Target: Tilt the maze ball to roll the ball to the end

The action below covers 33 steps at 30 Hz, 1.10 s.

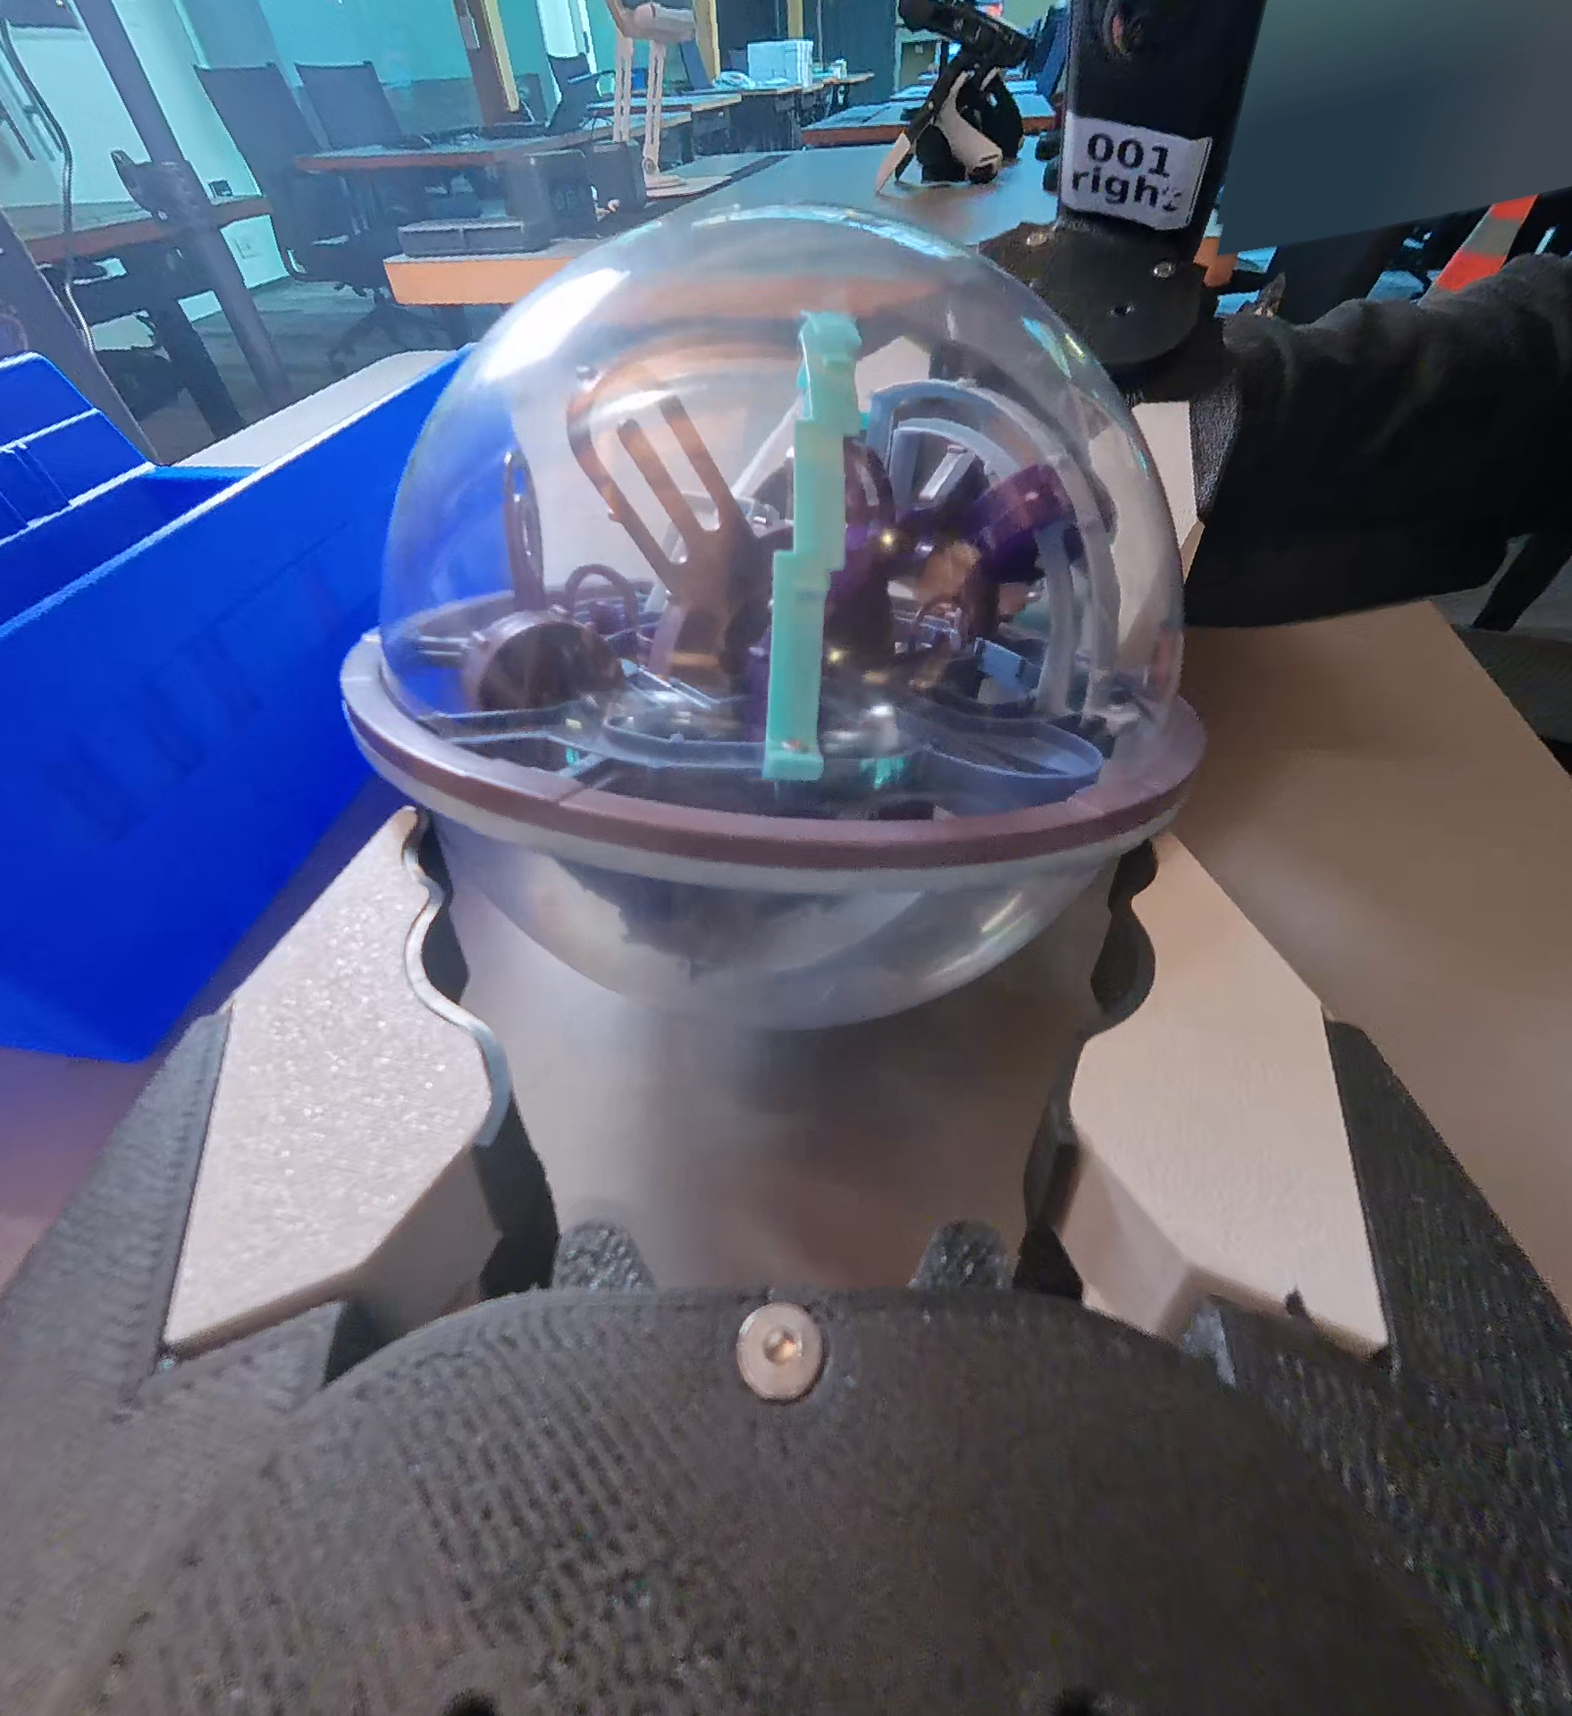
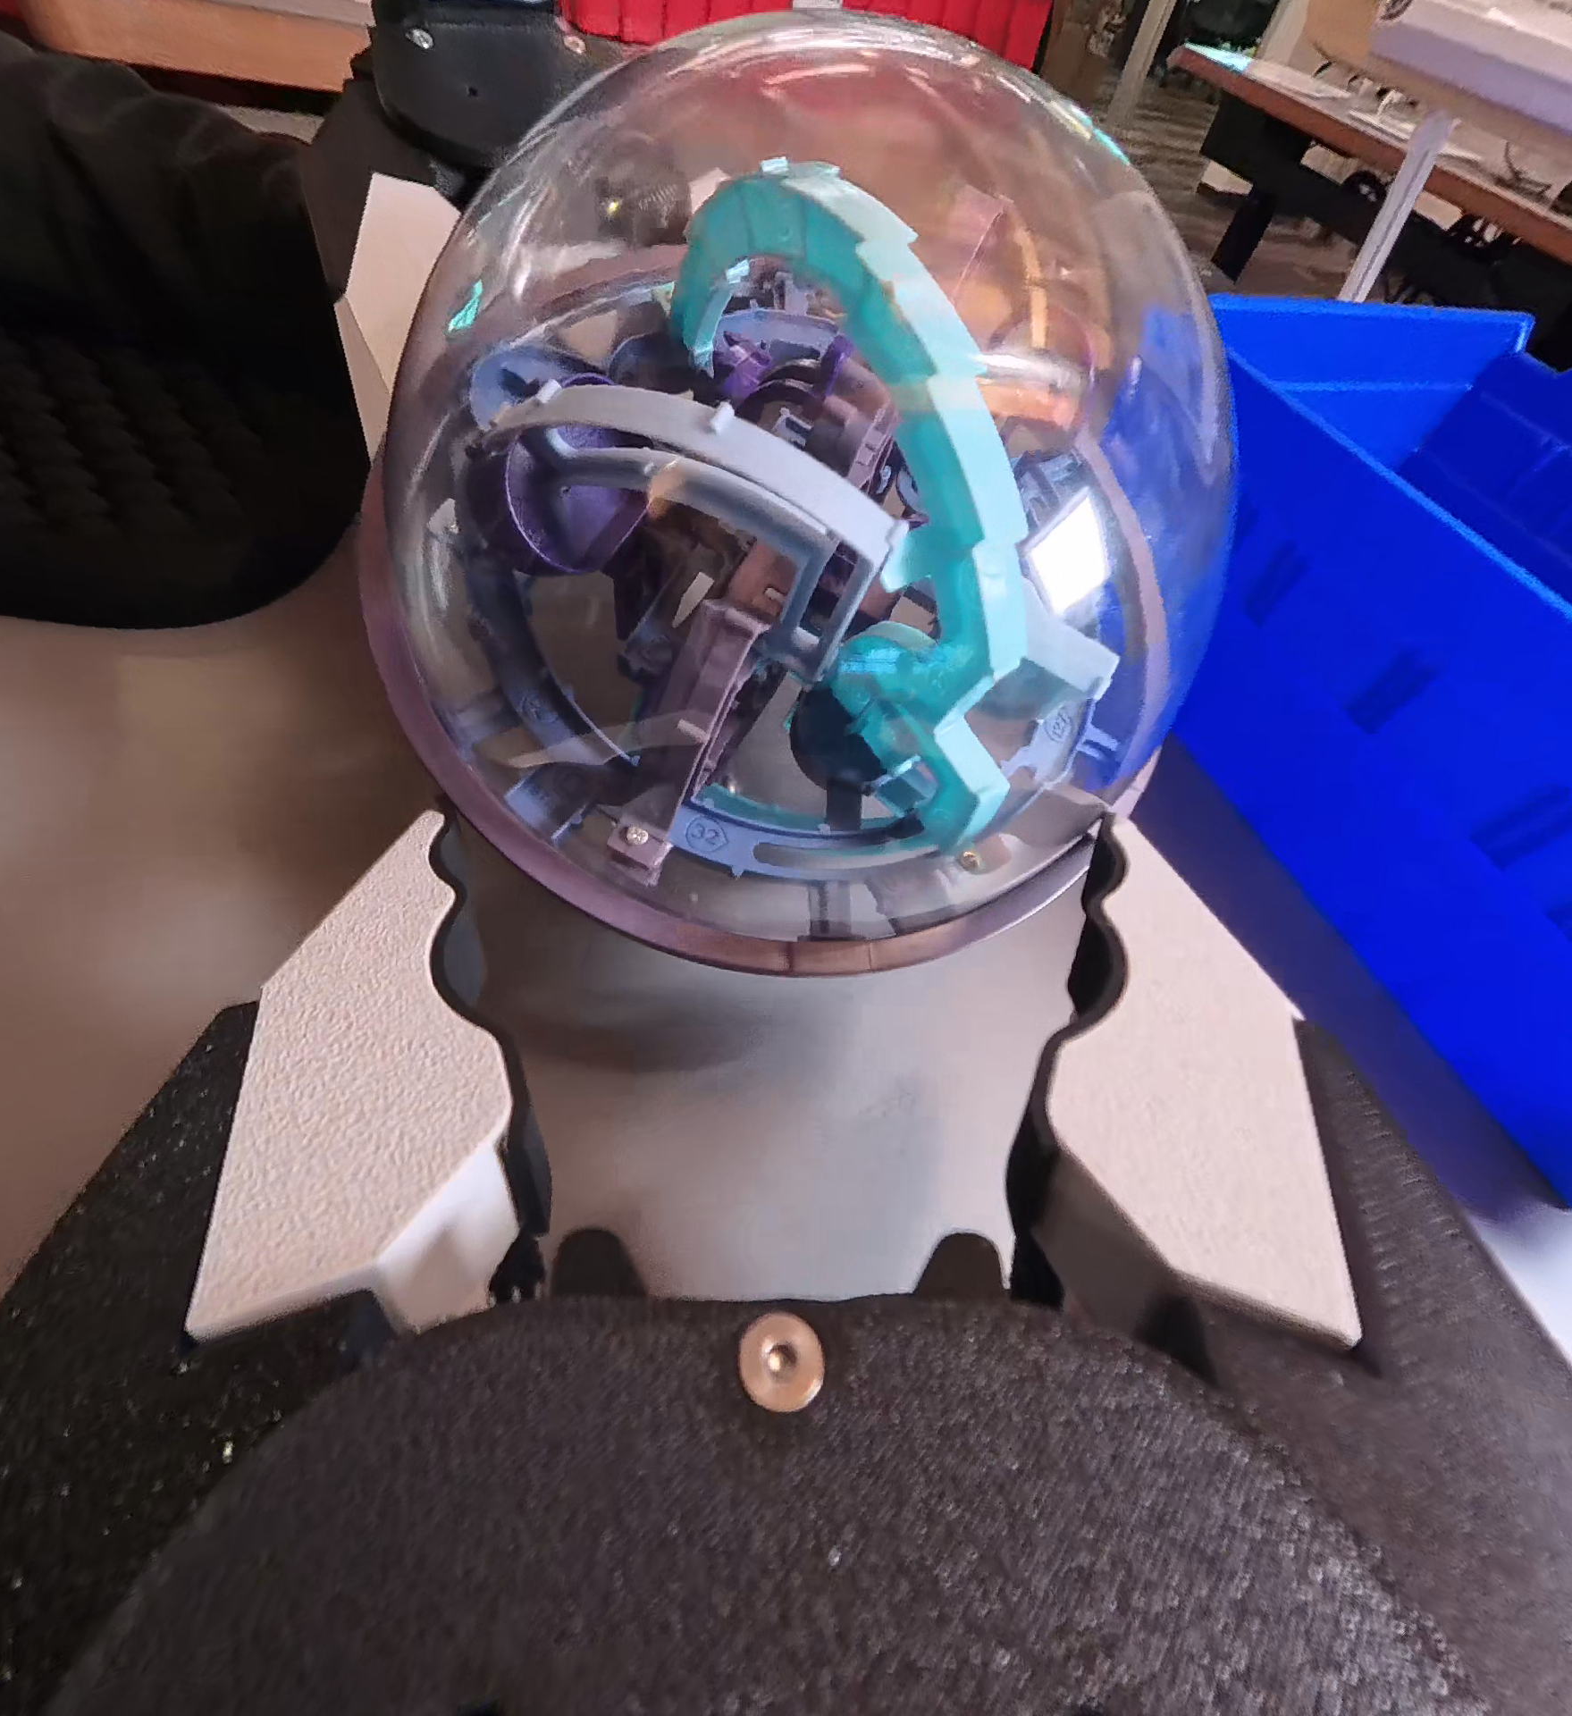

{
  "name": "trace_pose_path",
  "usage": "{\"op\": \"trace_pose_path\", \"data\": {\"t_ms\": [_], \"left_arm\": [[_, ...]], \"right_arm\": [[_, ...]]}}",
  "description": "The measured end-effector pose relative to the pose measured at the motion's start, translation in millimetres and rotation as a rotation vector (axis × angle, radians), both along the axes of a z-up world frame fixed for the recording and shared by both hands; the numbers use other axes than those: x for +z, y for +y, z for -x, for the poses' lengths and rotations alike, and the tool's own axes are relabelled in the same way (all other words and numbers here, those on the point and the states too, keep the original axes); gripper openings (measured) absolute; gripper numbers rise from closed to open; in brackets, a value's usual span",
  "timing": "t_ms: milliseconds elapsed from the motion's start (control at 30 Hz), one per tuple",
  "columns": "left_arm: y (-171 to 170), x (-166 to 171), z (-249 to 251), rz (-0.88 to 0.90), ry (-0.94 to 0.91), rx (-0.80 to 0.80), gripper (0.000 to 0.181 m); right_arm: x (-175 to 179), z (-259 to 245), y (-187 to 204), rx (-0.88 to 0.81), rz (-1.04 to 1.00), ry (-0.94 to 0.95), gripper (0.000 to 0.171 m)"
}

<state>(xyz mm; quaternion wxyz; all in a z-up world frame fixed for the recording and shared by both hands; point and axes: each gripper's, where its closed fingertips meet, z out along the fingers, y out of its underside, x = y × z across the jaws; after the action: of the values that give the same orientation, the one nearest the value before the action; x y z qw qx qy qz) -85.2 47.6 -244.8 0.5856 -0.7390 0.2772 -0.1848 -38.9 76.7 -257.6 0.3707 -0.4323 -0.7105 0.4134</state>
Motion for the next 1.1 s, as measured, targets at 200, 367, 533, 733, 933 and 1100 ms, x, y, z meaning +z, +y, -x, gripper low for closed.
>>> {"op": "trace_pose_path", "data": {"t_ms": [200,367,533,733,933,1100], "left_arm": [[-0.4,-6.2,1.4,-0.014,0.086,0.005,0.139],[0.8,-8.5,2.0,0.001,0.093,0.009,0.138],[1.2,-11.3,2.8,0.048,0.065,0.004,0.137],[1.8,-11.1,3.4,0.063,0.046,0.005,0.136],[-9.3,-13.0,7.9,0.112,0.022,-0.063,0.13],[-40.8,0.2,42.4,0.407,-0.361,-0.166,0.1]], "right_arm": [[2.6,0.0,0.6,-0.007,-0.104,0.032,0.128],[3.9,-0.2,2.0,-0.01,-0.118,0.04,0.128],[7.2,-0.2,2.2,-0.011,-0.084,0.048,0.127],[7.6,0.2,3.4,-0.013,-0.059,0.048,0.127],[8.7,-1.7,0.3,0.009,-0.055,0.049,0.124],[22.9,-13.0,-14.8,0.11,0.016,0.076,0.107]]}}
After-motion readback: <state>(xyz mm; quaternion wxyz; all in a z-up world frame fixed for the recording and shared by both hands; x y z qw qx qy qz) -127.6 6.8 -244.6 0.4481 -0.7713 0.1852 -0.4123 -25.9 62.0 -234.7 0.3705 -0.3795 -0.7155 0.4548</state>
